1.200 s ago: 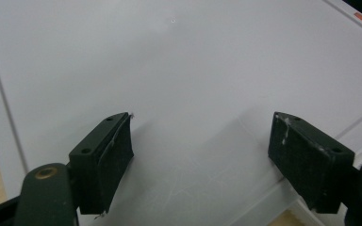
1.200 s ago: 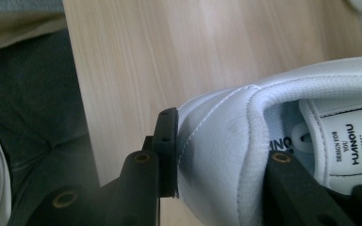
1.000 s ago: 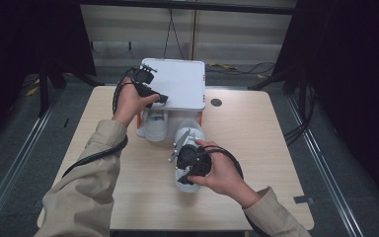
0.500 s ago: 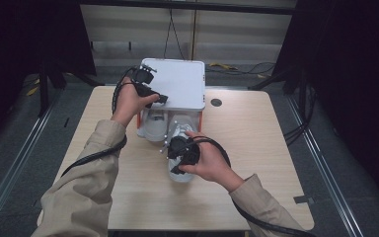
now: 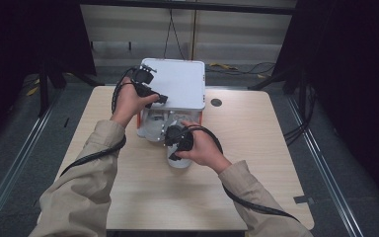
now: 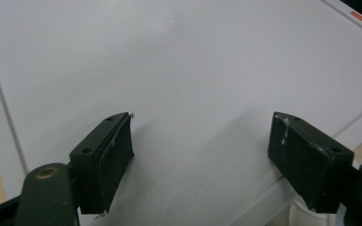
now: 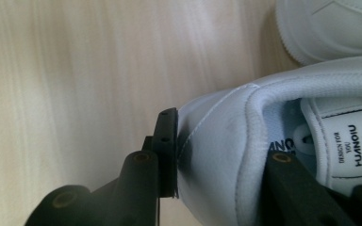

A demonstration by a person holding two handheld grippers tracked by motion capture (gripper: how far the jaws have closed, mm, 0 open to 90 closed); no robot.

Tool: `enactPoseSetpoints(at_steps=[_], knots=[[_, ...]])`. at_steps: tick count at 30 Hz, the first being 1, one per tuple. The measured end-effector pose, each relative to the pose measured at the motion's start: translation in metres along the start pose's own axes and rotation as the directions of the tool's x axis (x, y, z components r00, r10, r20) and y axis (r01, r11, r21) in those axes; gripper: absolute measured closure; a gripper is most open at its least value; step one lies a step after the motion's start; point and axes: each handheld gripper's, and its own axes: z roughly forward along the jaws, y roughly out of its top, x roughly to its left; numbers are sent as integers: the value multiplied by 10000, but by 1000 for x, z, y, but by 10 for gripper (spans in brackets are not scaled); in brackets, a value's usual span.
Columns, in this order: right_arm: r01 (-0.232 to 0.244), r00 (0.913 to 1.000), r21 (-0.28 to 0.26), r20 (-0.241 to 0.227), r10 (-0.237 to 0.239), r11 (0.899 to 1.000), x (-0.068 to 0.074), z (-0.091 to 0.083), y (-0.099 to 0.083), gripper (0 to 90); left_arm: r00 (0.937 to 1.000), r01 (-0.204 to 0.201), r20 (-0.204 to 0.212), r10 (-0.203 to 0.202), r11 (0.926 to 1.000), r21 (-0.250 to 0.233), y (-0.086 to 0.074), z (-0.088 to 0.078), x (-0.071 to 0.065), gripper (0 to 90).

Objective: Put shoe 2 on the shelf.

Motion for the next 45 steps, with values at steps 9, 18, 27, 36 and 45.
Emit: enactPoseSetpoints(at_steps=[9, 18, 27, 36, 45], knots=[[-109, 9999, 39, -114, 109, 9999, -20, 6, 6, 688, 10000, -19, -4, 19, 10000, -30, -1, 0, 0, 222], [-295, 9995, -91, 100, 296, 9995, -20, 7, 3, 556, 10000, -25, -3, 25, 9999, -152, -2, 0, 0, 224], [-475, 9987, -614, 158, 485, 9970, -12, -26, -5, 429, 9999, 108, -61, -109, 9996, -253, -3, 0, -1, 224], [315, 9995, -467, -28, -317, 9984, 14, -47, -8, 636, 9999, 87, -97, -89, 9997, -220, -3, 0, -1, 225], [456, 9989, 543, -164, -447, 9975, 14, -7, -19, 900, 9999, 86, -88, -88, 9996, -260, -3, 0, -1, 225]])
